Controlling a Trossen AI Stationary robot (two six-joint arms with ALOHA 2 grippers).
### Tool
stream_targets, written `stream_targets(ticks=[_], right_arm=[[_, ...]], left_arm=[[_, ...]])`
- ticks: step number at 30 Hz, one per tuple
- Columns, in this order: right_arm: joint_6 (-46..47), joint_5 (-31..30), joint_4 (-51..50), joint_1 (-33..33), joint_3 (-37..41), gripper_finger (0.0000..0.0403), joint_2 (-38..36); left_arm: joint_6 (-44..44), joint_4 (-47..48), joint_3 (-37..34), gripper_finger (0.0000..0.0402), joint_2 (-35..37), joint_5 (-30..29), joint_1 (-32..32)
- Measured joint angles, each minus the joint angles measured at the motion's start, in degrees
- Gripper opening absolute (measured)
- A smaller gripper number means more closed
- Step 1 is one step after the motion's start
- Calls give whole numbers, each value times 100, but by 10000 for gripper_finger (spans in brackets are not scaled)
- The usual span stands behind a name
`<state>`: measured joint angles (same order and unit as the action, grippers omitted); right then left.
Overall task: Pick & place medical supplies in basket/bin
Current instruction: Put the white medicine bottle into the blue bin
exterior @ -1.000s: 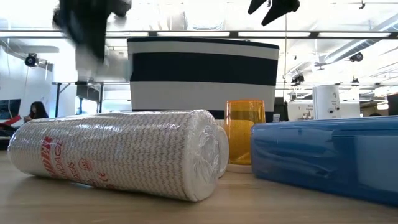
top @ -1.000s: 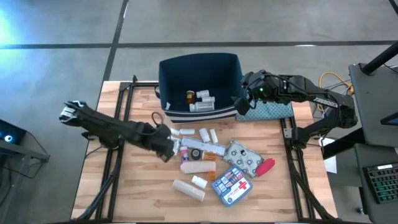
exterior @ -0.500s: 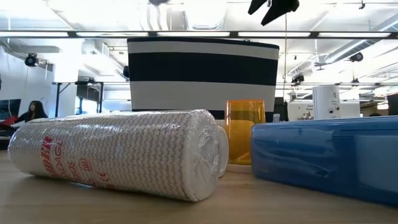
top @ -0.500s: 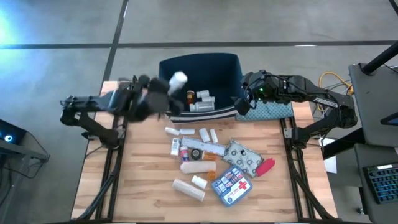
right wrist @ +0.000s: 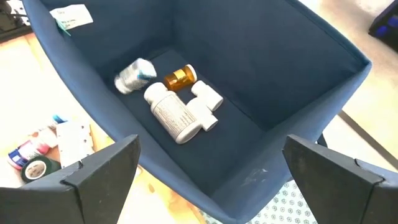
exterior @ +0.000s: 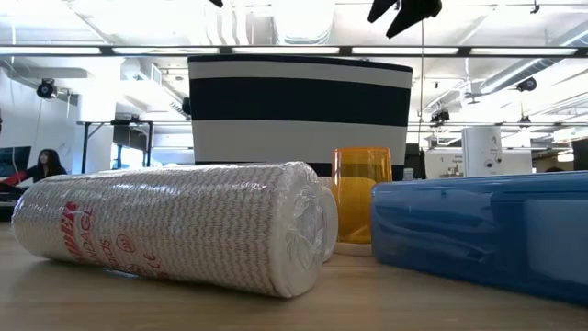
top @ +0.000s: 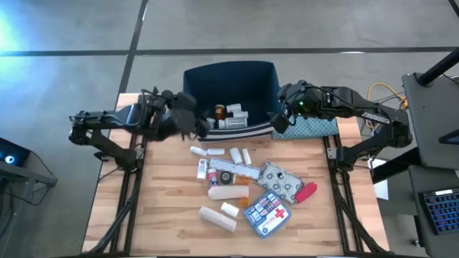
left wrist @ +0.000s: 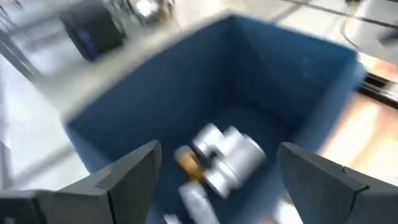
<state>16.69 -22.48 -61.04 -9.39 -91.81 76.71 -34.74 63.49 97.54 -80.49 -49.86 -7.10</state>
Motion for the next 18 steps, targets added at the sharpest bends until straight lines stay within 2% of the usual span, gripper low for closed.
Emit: stream_targets(ticks=[4, 6, 8, 11, 14, 18], right_arm=[[7, -2, -7, 0, 0, 384, 0], [9, -2, -7, 0, 0, 384, 0], [8, -2, -7, 0, 0, 384, 0], [-3, -4, 0, -9, 0, 384, 2], [-45, -5, 16, -42, 0, 384, 2], [-81, -7, 84, -87, 0, 384, 2]], left_arm=[[-2584, 1472, -136, 289, -95, 492, -853], [-4122, 2223, -434, 282, -226, 725, -1294], [-5358, 2455, -928, 276, -338, 846, -1645], [-6508, 1871, -1788, 273, -445, 1152, -1928], [-6651, 605, -2637, 273, -529, 1611, -1864], [-6656, -757, -3566, 273, -604, 1924, -1553]])
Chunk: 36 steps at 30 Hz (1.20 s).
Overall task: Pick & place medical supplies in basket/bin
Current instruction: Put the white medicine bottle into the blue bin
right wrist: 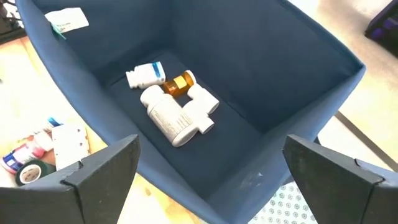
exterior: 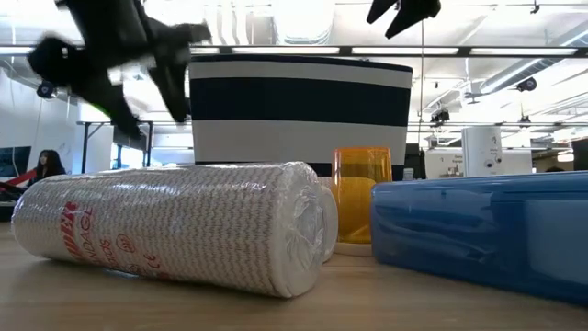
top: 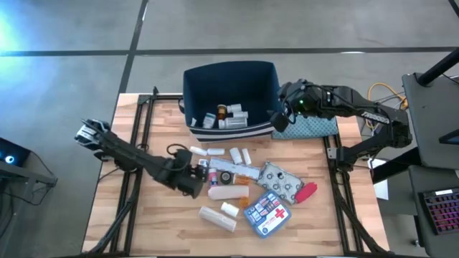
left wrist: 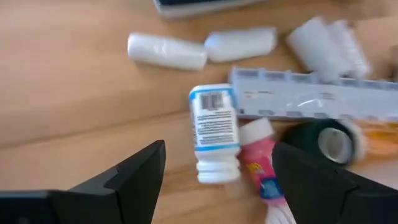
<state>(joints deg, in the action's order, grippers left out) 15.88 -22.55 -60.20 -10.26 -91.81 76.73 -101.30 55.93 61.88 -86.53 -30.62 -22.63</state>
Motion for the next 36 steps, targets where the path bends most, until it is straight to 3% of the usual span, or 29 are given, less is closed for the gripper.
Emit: stream_targets(ticks=[9, 22, 30, 34, 36], right_arm=[[0, -2, 45, -26, 0, 384, 0], [63, -2, 43, -26, 0, 384, 2], [94, -1, 43, -26, 0, 384, 2], [105, -2, 43, -26, 0, 384, 2], [107, 0, 43, -26, 0, 384, 2]], left_arm=[[658, -1706, -908, 273, -86, 468, 536], [1115, -1742, -832, 267, -880, 636, 633], [1605, -1690, -832, 185, -819, 337, 660], [1698, -1401, -752, 135, -583, 547, 630], [1700, -1079, -602, 132, -321, 728, 522]])
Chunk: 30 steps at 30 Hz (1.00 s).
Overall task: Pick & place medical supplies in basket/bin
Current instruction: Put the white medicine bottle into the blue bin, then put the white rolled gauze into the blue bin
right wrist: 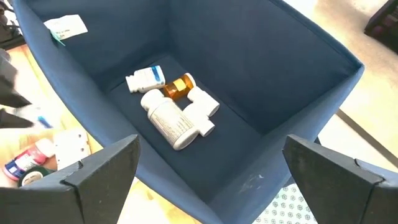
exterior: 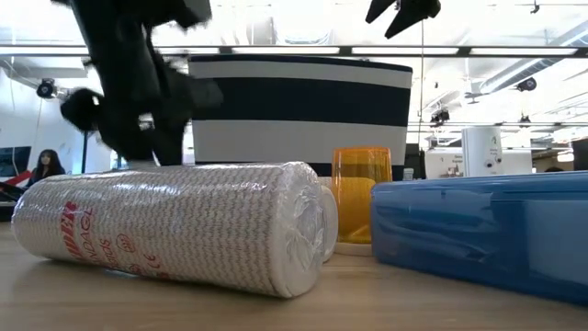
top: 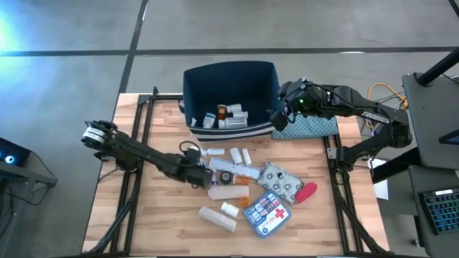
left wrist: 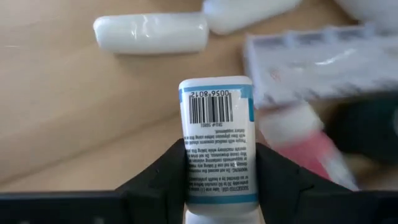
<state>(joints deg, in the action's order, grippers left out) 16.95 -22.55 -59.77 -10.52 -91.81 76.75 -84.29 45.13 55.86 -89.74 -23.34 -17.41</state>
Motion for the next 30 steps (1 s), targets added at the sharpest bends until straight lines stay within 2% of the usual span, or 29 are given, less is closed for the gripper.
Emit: stream_targets(ticks=[4, 6, 9, 12, 14, 16, 20, 24, 27, 30], right_arm=[[0, 0, 0, 0, 0, 384, 0], [-2, -1, 0, 0, 0, 384, 0], [-21, -2, 2, 0, 0, 384, 0], [-37, -2, 9, 0, 0, 384, 0], [-55, -2, 37, 0, 0, 384, 0], [-81, -2, 55, 0, 0, 384, 0], [-62, 2, 28, 0, 0, 384, 0], [-39, 6, 12, 2, 0, 384, 0], [26, 9, 2, 4, 0, 384, 0], [90, 11, -13, 3, 0, 384, -2]], left_arm=[[-17, 882, 664, 132, 623, 36, -466], [155, 1053, 1113, 133, 972, -258, -734], [927, 890, 1854, 146, 1470, -1226, -1071], [1776, 799, 2545, 151, 1801, -2611, -1100], [2545, 806, 2920, 151, 1930, -3464, -877], [3390, 821, 3268, 150, 1993, -3783, -290], [4487, 739, 3840, 158, 1795, -3637, 1192], [5118, 710, 4120, 202, 1309, -3062, 2126], [5364, 755, 4316, 244, 975, -2566, 2454], [5553, 957, 4717, 273, 816, -2268, 2393]])
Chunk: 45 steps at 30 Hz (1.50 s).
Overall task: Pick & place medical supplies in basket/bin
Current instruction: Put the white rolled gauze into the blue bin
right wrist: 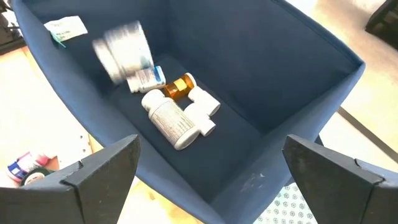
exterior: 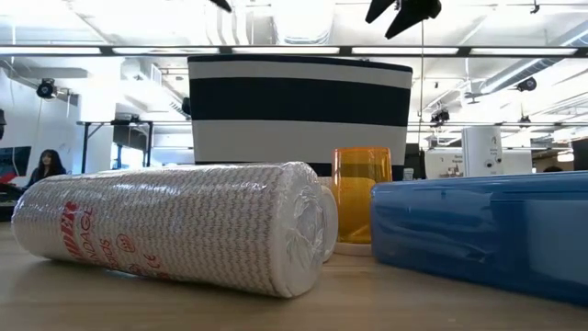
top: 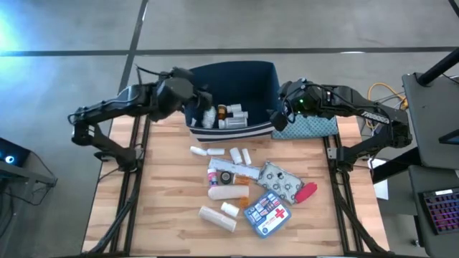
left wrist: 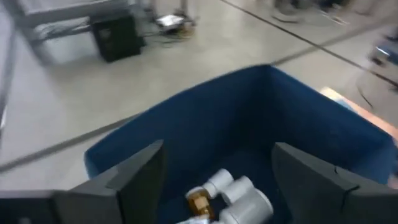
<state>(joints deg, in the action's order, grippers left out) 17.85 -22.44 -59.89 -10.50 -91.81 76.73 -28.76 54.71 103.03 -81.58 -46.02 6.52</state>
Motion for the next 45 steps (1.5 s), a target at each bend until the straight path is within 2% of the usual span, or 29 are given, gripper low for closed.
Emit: stream_targets(ticks=[4, 9, 12, 16, 20, 24, 27, 29, 33, 38, 45], right_arm=[[25, 9, -171, 2, 0, 384, -2], [62, -2, -384, 2, 0, 384, -2], [-22, -4, -380, 2, 0, 384, -2], [-72, -7, -361, -3, 0, 384, -2], [-173, -7, -296, -3, 0, 384, -2], [-232, -9, -285, -3, 0, 384, -2], [-243, -9, -287, -3, 2, 384, -4], [-243, -9, -287, -3, 2, 384, -7], [-227, -9, -287, -3, 2, 384, -7], [-150, -9, -287, -5, 4, 384, -7], [1, -9, -287, -5, 7, 384, -7]], left_arm=[[232, 979, 539, 284, -52, 194, -587], [215, 2451, 550, 285, 48, 1103, -1847], [-264, 3097, 45, 285, 40, 1161, -2533], [-468, 2867, -1184, 285, 35, 1448, -2903], [-340, 1861, -2723, 285, 30, 1554, -2886], [217, 193, -4086, 285, 27, 1578, -2761], [514, -954, -4825, 285, 27, 1672, -2568], [580, -1321, -5110, 285, 27, 1674, -2359], [715, -1470, -5355, 285, 29, 1718, -1828], [1807, -2194, -5710, 283, 31, 2630, -1172], [2544, -2785, -6030, 260, 33, 2925, -430]])
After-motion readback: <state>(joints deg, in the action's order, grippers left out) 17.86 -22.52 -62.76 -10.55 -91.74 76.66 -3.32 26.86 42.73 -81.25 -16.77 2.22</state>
